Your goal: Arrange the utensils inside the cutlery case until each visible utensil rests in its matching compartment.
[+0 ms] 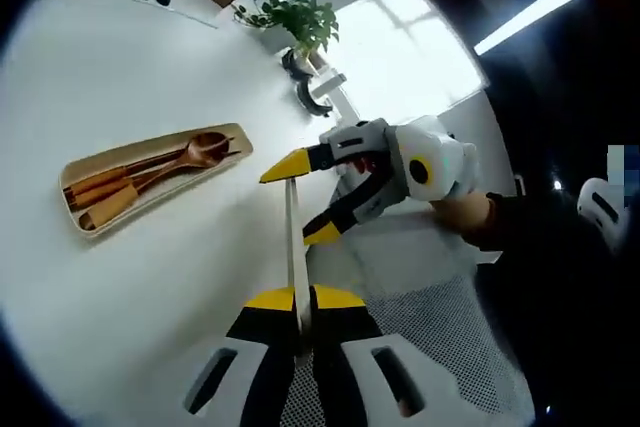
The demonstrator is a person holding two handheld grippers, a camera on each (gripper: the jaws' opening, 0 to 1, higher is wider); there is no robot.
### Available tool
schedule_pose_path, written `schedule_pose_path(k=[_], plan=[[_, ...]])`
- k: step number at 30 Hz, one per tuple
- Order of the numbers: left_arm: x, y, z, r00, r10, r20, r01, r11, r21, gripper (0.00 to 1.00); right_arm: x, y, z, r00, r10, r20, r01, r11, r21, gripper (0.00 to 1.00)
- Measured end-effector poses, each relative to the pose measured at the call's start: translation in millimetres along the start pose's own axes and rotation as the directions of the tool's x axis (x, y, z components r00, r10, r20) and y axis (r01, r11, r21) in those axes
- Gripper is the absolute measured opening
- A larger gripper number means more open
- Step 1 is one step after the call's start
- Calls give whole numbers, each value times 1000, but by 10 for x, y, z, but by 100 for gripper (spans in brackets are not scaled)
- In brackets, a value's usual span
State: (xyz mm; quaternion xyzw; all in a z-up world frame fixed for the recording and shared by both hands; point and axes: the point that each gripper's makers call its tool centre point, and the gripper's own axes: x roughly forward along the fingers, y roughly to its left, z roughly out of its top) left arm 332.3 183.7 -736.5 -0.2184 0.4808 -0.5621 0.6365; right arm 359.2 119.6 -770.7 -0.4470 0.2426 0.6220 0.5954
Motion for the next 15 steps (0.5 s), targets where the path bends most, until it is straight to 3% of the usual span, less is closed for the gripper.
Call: schedule_pose_path(k=[5, 11, 15], plan=[[-85, -41, 114, 997, -38, 65, 42, 998, -53, 3, -79, -107, 101, 999, -37, 25, 38, 999, -9, 51], [-126, -58, 162, 995, -56, 86, 63, 994, -91, 3, -141, -160, 156, 998, -49, 34, 50, 999, -21, 51], [-107, -107, 140, 995, -76, 62, 83, 991, -107, 3, -100, -139, 55, 998, -42, -36, 39, 995, -94, 50]])
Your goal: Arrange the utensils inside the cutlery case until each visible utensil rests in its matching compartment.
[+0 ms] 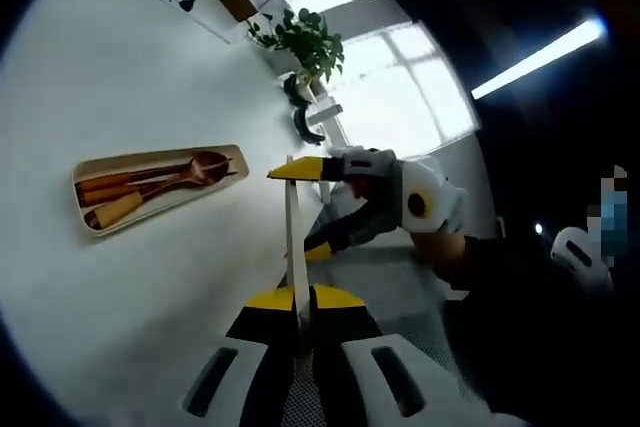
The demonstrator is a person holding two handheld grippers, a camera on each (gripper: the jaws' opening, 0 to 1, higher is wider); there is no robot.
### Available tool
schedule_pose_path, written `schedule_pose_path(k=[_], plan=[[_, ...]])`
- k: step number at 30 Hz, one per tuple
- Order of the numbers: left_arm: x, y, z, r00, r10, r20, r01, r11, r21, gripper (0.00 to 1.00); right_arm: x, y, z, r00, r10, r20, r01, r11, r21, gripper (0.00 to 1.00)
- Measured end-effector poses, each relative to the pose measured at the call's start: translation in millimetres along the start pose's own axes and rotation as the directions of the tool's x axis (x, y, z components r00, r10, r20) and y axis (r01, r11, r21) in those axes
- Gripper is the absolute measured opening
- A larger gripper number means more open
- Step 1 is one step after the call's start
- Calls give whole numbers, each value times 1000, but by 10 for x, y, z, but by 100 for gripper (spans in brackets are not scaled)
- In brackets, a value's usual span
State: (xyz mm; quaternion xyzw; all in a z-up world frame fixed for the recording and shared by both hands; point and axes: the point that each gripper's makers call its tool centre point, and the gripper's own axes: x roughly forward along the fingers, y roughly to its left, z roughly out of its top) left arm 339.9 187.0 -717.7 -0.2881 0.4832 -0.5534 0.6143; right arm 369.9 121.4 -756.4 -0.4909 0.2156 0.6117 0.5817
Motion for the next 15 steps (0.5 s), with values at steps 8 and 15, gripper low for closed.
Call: schedule_pose_path(k=[8, 15], plan=[[53, -86, -78, 999, -25, -30, 25, 1000, -9, 3, 78, 126, 67, 999, 31, -18, -32, 999, -20, 45], [35, -100, -55, 1000, -28, -8, 28, 1000, -10, 4, 55, 81, 59, 999, 19, -29, -20, 1000, -24, 44]])
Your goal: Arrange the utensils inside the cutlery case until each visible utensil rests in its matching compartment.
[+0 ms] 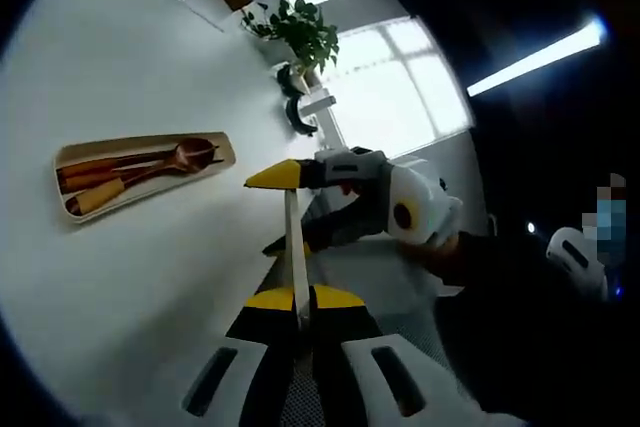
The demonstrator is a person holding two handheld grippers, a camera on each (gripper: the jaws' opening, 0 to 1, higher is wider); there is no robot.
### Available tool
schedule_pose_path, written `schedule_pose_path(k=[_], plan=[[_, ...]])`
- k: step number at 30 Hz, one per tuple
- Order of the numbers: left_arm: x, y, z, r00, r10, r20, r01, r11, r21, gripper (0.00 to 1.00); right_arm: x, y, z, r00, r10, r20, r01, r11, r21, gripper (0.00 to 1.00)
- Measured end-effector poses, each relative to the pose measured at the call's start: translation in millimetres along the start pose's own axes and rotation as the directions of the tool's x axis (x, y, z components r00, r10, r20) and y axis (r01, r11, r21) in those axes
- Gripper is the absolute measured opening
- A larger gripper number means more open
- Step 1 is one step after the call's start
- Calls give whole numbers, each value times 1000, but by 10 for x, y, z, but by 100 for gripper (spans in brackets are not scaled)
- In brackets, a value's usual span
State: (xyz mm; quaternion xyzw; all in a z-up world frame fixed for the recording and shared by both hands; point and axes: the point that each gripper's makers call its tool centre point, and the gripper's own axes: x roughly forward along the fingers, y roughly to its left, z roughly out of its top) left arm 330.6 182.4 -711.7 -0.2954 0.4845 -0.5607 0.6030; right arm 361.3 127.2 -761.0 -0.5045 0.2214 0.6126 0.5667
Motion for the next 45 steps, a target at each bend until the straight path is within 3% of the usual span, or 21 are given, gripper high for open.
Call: schedule_pose_path(k=[5, 10, 13, 14, 15, 18, 20, 23, 26, 30, 33, 35, 36, 39, 43, 45], plan=[[-27, 0, -7, 1000, -6, 2, 6, 1000, -9, 4, -38, 18, 21, 1000, -9, -12, 8, 1000, -15, 45], [-46, -4, 5, 1000, -7, 8, 7, 1000, -11, 4, -78, 14, 61, 1000, -11, 11, 10, 1000, 21, 48], [-39, -8, 1, 1000, -11, 4, 11, 1000, -14, 4, -84, -11, 64, 1000, -10, 8, 10, 1000, 27, 41], [-39, -4, 5, 1000, -11, 6, 11, 1000, -14, 4, -97, -3, 13, 1000, -21, -16, 22, 997, 74, 41], [-45, 0, 17, 1000, -12, 11, 13, 1000, -18, 4, -82, 16, 37, 1000, -1, -4, 1, 998, 56, 40], [-63, -1, 97, 998, -23, 61, 26, 998, -59, 4, -87, 19, 48, 1000, -4, 7, 3, 993, 121, 40], [-90, 10, 222, 989, -39, 142, 48, 997, -54, 5, -103, -3, 57, 1000, -10, 25, 5, 984, 178, 40], [-110, -34, 178, 990, -72, 124, 81, 995, -64, 10, -120, -37, 27, 1000, -13, 26, 7, 980, 201, 39], [-108, 26, 187, 993, -21, 116, 22, 1000, -7, 5, -127, -35, 21, 1000, -11, 26, 6, 978, 210, 39], [-135, 49, 309, 986, -16, 164, 15, 1000, 9, 4, -125, -75, 16, 999, -13, 33, 4, 968, 253, 39], [-158, 181, 432, 975, 57, 213, -59, 998, 4, 6, -133, -162, -13, 999, -36, 24, 28, 962, 271, 39], [-143, 142, 474, 973, 43, 227, -48, 999, 15, 6, -117, -215, -46, 999, -48, 10, 43, 961, 272, 39], [-150, 199, 542, 965, 78, 251, -90, 995, 35, 6, -109, -237, -62, 999, -52, 2, 49, 959, 278, 39], [-145, 202, 612, 959, 84, 271, -99, 994, 42, 7, -80, -329, -128, 998, -58, -13, 59, 952, 301, 39], [-185, 355, 692, 947, 143, 289, -156, 988, 20, 10, -44, -429, -198, 998, -50, -25, 55, 946, 320, 38], [-216, 424, 745, 934, 170, 314, -187, 982, 24, 12, -30, -470, -220, 998, -41, -36, 51, 944, 327, 38]])
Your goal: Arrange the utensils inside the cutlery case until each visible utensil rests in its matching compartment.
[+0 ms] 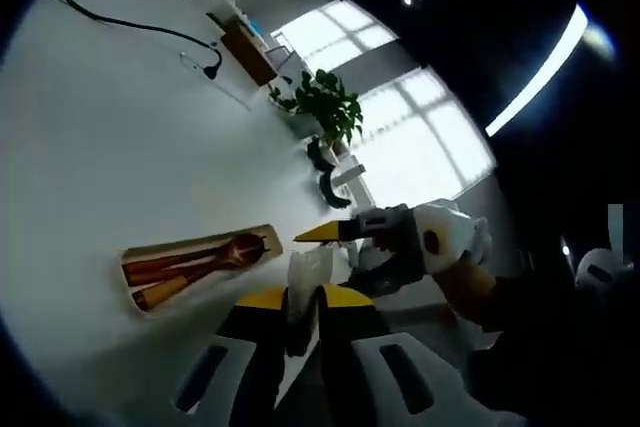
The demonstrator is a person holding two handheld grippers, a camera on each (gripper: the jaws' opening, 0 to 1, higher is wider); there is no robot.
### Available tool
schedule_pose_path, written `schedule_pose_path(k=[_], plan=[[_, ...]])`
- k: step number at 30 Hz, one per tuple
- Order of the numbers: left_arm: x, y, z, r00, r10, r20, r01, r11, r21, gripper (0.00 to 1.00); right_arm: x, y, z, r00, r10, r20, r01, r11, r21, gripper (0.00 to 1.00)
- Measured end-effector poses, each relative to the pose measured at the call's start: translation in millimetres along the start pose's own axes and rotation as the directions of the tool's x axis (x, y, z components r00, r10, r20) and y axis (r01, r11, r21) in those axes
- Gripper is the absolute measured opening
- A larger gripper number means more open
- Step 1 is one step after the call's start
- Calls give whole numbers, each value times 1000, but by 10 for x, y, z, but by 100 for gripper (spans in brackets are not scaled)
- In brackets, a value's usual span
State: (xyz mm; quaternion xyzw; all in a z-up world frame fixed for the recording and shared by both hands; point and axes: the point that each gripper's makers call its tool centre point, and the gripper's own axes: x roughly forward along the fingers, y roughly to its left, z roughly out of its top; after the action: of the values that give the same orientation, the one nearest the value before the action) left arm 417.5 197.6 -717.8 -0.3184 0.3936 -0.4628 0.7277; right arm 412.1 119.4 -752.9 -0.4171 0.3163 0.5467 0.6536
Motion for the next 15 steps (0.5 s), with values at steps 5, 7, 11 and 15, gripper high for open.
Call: schedule_pose_path(k=[5, 7, 11, 15], plan=[[-6, 102, 74, 998, 44, 40, -45, 999, 27, 13, 70, -148, -30, 1000, 11, -21, -11, 1000, 4, 38], [-16, 176, 72, 997, 72, 33, -72, 997, 21, 13, 106, -159, -60, 999, 35, -31, -35, 999, 4, 38], [-37, 281, 69, 992, 123, 37, -124, 992, 23, 13, 216, -183, -69, 995, 85, -51, -85, 996, 2, 38], [-67, 403, 59, 985, 166, 43, -167, 986, 6, 14, 364, -194, -67, 985, 154, -78, -153, 988, 9, 38]])
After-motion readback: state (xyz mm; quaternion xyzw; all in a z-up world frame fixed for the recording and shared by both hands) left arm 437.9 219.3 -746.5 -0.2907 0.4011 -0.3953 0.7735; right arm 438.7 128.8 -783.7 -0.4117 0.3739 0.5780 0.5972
